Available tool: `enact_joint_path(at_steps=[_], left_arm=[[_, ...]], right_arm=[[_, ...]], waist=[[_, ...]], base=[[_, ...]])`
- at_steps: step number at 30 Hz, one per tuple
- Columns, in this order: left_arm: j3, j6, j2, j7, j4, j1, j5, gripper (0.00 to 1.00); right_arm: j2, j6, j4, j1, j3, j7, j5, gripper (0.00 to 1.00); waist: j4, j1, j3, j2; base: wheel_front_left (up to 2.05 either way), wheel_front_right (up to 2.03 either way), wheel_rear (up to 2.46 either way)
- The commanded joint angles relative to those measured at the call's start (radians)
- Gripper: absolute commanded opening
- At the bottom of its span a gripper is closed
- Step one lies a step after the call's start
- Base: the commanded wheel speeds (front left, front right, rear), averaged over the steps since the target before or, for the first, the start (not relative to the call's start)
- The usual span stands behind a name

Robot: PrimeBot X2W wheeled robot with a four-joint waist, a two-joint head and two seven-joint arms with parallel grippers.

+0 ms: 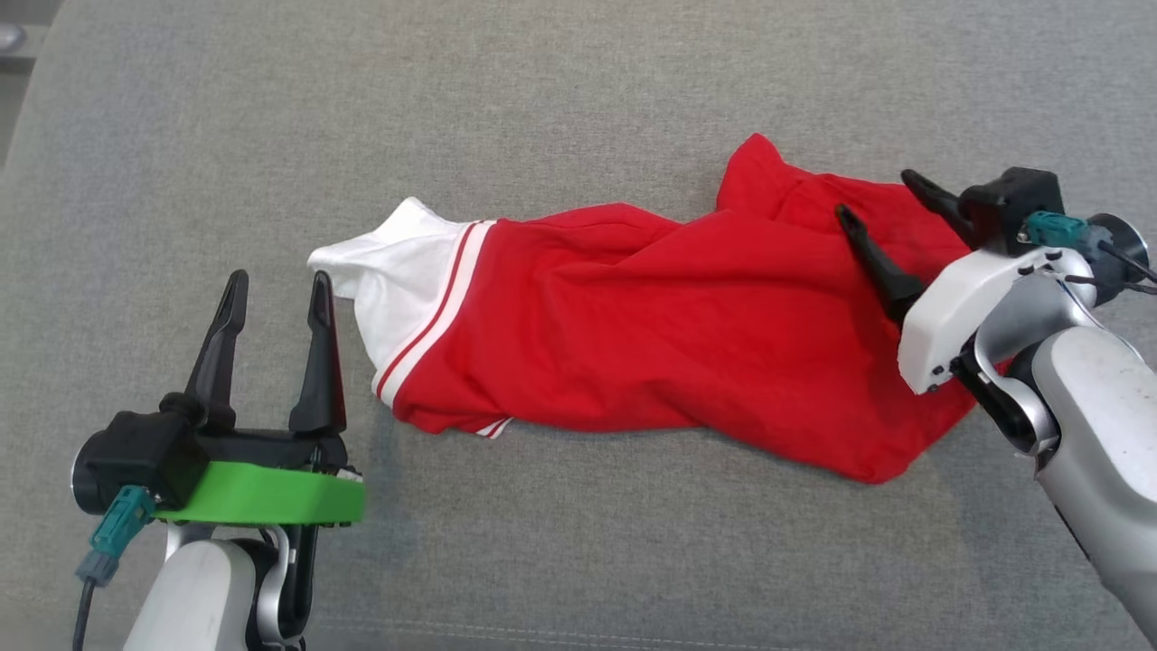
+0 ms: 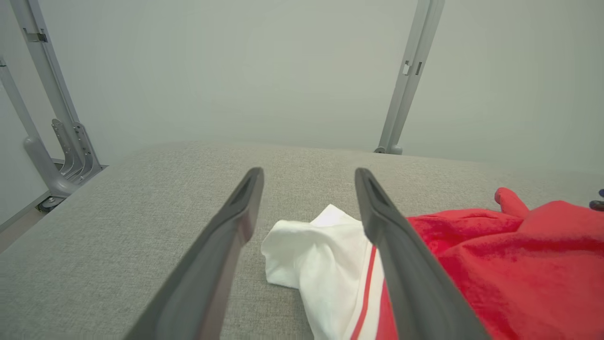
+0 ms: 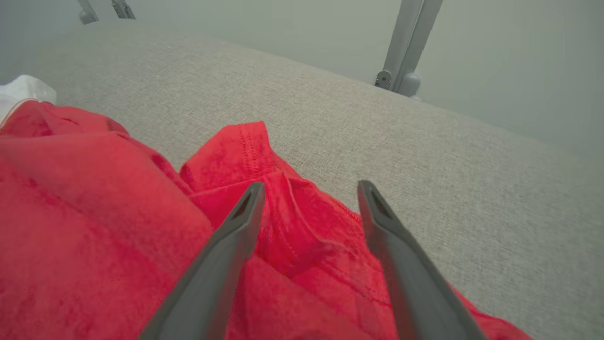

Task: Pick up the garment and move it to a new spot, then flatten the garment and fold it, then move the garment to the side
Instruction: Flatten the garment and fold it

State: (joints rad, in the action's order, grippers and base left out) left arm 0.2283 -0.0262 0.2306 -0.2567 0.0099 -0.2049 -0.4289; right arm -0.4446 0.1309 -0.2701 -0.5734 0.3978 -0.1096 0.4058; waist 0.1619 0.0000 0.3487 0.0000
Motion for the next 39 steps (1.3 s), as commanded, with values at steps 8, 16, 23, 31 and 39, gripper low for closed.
enact_joint_path(at_steps=[8, 16, 23, 31, 39], left_arm=[[-0.011, 0.017, -0.016, -0.009, 0.024, -0.032, 0.018, 1.0], [-0.034, 0.019, -0.019, -0.008, 0.023, -0.009, 0.035, 1.0], [-0.051, 0.012, -0.007, -0.008, 0.008, 0.017, 0.042, 1.0], [-0.054, 0.002, 0.001, 0.0, -0.003, 0.037, 0.033, 1.0], [-0.055, -0.01, 0.004, 0.014, -0.017, 0.059, 0.021, 1.0]], right_arm=[[-0.099, 0.0, -0.015, -0.074, 0.145, -0.097, 0.141, 0.0], [-0.117, 0.0, 0.054, -0.06, 0.059, 0.014, 0.134, 0.0], [-0.033, 0.0, 0.207, 0.141, -0.208, 0.081, 0.041, 0.0], [0.163, 0.0, 0.238, 0.451, -0.354, 0.093, 0.022, 0.0], [0.244, -0.001, 0.058, 0.513, -0.352, 0.21, 0.016, 0.0]], waist=[[0.022, 0.0, 0.033, 0.0], [-0.021, 0.0, 0.011, 0.0], [-0.072, 0.0, -0.021, 0.0], [-0.096, 0.0, -0.041, 0.0], [-0.107, 0.0, -0.058, 0.0]], base=[[0.0, 0.0, 0.0], [0.0, 0.0, 0.0], [0.0, 0.0, 0.0], [0.0, 0.0, 0.0], [0.0, 0.0, 0.0]])
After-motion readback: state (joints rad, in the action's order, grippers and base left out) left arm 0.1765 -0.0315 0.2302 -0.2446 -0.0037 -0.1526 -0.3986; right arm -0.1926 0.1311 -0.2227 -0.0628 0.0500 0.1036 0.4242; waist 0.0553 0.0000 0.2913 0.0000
